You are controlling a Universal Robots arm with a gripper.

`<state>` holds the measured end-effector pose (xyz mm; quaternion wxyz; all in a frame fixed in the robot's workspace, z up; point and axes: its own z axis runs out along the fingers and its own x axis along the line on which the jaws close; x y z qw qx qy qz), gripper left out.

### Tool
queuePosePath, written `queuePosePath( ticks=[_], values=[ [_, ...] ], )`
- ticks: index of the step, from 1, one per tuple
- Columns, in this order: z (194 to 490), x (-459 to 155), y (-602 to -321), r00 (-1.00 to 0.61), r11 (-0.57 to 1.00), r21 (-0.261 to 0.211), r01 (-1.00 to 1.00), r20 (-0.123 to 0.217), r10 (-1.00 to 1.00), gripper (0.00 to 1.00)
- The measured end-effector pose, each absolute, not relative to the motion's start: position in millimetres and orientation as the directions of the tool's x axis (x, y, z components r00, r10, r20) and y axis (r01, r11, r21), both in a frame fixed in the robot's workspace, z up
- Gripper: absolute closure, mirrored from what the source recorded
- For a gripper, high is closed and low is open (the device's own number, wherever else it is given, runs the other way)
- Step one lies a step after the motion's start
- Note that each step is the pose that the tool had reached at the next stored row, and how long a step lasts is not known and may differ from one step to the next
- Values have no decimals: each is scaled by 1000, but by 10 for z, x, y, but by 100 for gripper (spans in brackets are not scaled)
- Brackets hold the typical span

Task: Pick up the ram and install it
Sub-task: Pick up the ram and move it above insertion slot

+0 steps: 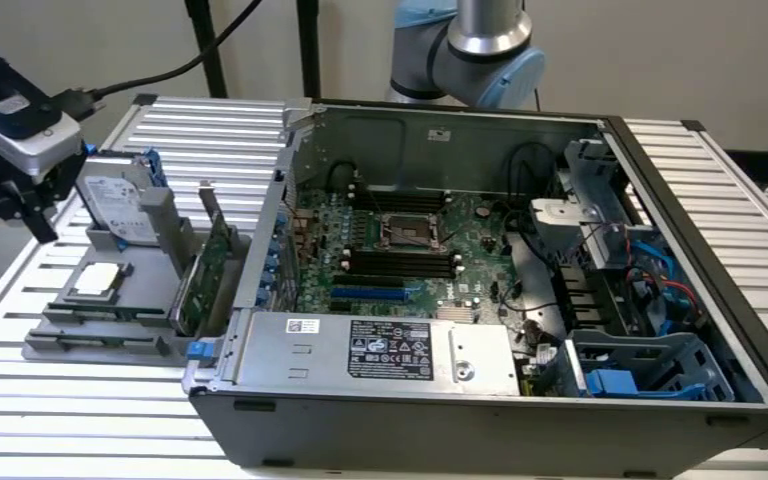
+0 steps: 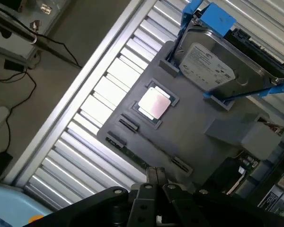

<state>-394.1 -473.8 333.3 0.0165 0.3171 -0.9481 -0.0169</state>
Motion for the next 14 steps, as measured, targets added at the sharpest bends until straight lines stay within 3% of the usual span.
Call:
queuePosePath(
  ticks=[14],
  values=[
    [3247,-3941,-4738,-620,621,43,-783,21,-784,100]
  ],
)
